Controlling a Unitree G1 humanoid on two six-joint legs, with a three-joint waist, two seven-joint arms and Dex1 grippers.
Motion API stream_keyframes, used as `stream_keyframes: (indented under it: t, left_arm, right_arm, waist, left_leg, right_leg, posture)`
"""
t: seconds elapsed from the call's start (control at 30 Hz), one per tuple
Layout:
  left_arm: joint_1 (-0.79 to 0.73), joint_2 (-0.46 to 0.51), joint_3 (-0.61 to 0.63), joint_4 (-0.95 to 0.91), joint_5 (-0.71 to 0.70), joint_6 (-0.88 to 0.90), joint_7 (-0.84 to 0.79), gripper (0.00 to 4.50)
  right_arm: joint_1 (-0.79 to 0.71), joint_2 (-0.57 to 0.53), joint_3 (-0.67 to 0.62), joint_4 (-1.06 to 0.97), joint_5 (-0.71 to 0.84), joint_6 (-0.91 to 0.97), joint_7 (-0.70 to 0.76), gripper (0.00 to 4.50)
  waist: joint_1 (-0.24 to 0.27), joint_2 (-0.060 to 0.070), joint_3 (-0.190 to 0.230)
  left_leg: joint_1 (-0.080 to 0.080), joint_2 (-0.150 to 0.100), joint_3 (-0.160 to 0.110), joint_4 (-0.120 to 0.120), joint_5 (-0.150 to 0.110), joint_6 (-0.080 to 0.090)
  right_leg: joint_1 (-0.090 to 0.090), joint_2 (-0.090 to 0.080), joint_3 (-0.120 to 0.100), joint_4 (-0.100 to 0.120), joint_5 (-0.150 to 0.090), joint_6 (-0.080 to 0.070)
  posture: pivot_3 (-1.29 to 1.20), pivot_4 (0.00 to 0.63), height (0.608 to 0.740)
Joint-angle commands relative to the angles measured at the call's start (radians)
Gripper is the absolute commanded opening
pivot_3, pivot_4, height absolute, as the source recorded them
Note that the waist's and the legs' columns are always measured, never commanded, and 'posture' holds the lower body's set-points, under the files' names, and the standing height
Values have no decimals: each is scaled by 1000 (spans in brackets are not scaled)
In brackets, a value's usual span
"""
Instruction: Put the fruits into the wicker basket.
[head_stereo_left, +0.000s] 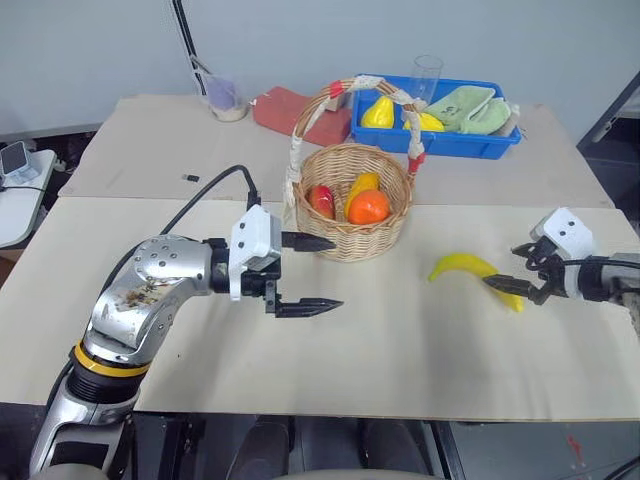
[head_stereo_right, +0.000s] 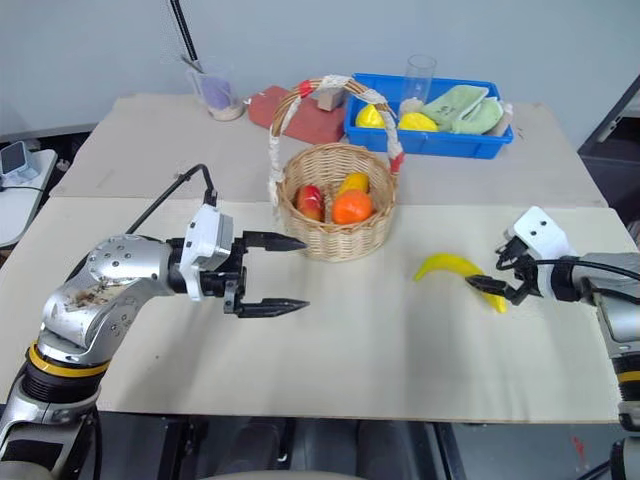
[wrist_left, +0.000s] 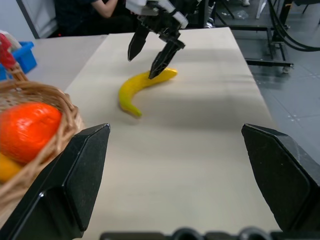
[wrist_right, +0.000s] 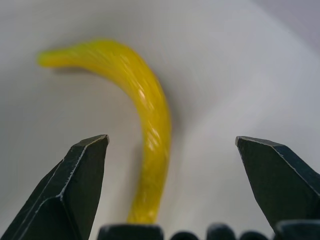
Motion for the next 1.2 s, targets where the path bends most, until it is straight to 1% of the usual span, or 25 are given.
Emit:
stream_keyframes:
  t: [0.03, 0.07, 0.17, 0.3, 0.4, 0.47, 0.5, 0.63, 0.7, 0.77, 0.87, 0.9, 0.97, 1.0, 1.07, 1.2]
  left_arm:
    - [9, -2, 15, -48, -8, -2, 26, 4458]
    - [12, -4, 15, -52, -6, -2, 35, 4458]
    - [40, 1, 29, -67, -7, -4, 56, 4500]
    - [93, 15, 62, -95, -34, -8, 62, 4500]
    - [128, 16, 83, -103, -44, -14, 70, 4500]
    - [147, 19, 100, -107, -42, -17, 77, 4500]
    - [155, 21, 109, -109, -43, -17, 80, 4500]
    - [213, 36, 196, -108, -68, -13, 99, 4500]
    - [253, 42, 243, -113, -85, -16, 108, 4500]
    - [284, 37, 288, -122, -113, -10, 124, 4500]
    - [311, 32, 330, -132, -142, -11, 146, 4500]
    - [314, 24, 350, -138, -163, -12, 158, 4500]
    - [310, 18, 375, -147, -200, -1, 180, 4500]
    - [308, 18, 380, -149, -211, 3, 188, 4500]
    - [308, 22, 391, -151, -224, 7, 204, 4500]
    - [328, 32, 406, -164, -233, 3, 227, 4500]
  right_arm:
    - [-32, 1, 13, 24, -20, 6, 29, 4500]
    - [-37, 9, 17, 36, -23, 12, 29, 4500]
    - [-47, 29, 21, 67, -27, 22, 30, 3690]
    - [-42, 39, 24, 70, -31, 31, 37, 2285]
    - [-20, 40, 17, 32, -21, 49, 40, 1304]
    - [1, 32, 0, -14, -4, 65, 45, 503]
    - [10, 28, -9, -36, 3, 73, 47, 267]
    - [75, 8, -84, -257, 102, 191, 71, 214]
    - [76, 26, -125, -400, 182, 293, 51, 214]
    - [40, 60, -147, -509, 254, 384, 9, 214]
    - [-73, 148, -141, -587, 327, 480, -83, 214]
    - [-143, 203, -112, -585, 328, 493, -125, 214]
    - [-242, 278, -52, -557, 305, 488, -177, 214]
    - [-270, 300, -34, -545, 294, 486, -192, 214]
    - [-339, 371, 33, -455, 227, 433, -245, 214]
    - [-435, 483, 103, -297, 130, 341, -326, 214]
  waist:
    - [0, 0, 0]
    - [0, 0, 0]
    - [0, 0, 0]
    - [0, 0, 0]
    - [2, 0, 0]
    - [2, 0, 0]
    - [2, 0, 0]
    - [2, 1, 0]
    - [-3, 1, 0]
    - [-6, 1, 0]
    - [-4, 1, 0]
    - [-3, 1, 0]
    - [-2, 1, 0]
    - [0, 1, 0]
    - [4, 0, 0]
    - [4, 0, 0]
  left_leg:
    - [0, 0, 0, 0, 0, 0]
    - [0, 0, 0, 0, 0, 0]
    - [0, 0, 0, 0, 0, 0]
    - [0, 0, 0, 0, 0, 0]
    - [0, 0, 0, 0, 0, 0]
    - [0, 0, 0, 0, 0, 0]
    - [0, 0, 0, 0, 0, 0]
    - [0, 0, 0, 0, 0, 0]
    - [0, 1, 0, 0, 0, 0]
    - [1, 1, 0, 0, 0, 0]
    - [1, 2, -1, 0, 0, 0]
    - [1, 1, -1, 0, 0, 0]
    - [1, 1, -1, 0, 0, 0]
    - [1, 1, -1, 0, 0, 0]
    - [0, 1, -1, 0, 0, 0]
    - [0, 0, -1, 0, 0, 0]
  right_leg:
    - [0, 0, 0, 0, 0, 0]
    - [0, 0, 0, 0, 0, 0]
    - [0, 0, 0, 0, 0, 0]
    - [0, 0, 0, 0, 0, 0]
    - [0, 0, 0, 0, 0, 0]
    - [0, 0, 0, 0, 0, 0]
    - [0, 0, 0, 0, 0, 0]
    - [0, 0, 0, 0, 0, 0]
    - [-1, 0, 0, 1, 0, 0]
    - [0, 0, 0, 1, 0, 0]
    - [0, 1, 0, 1, 0, 0]
    - [0, 1, 0, 1, 0, 0]
    - [0, 1, 0, 1, 0, 0]
    - [0, 0, 0, 0, 0, 0]
    - [0, 0, -1, 0, 0, 0]
    - [-1, -1, -1, 0, 0, 0]
  posture:
    - [0, 150, 711]
    - [0, 150, 711]
    - [0, 150, 711]
    - [0, 150, 711]
    - [0, 150, 711]
    - [0, 150, 711]
    - [0, 150, 711]
    - [0, 150, 711]
    - [0, 150, 711]
    - [0, 150, 711]
    - [0, 150, 711]
    - [0, 150, 711]
    - [0, 150, 711]
    - [0, 150, 711]
    - [0, 150, 711]
    - [0, 150, 711]
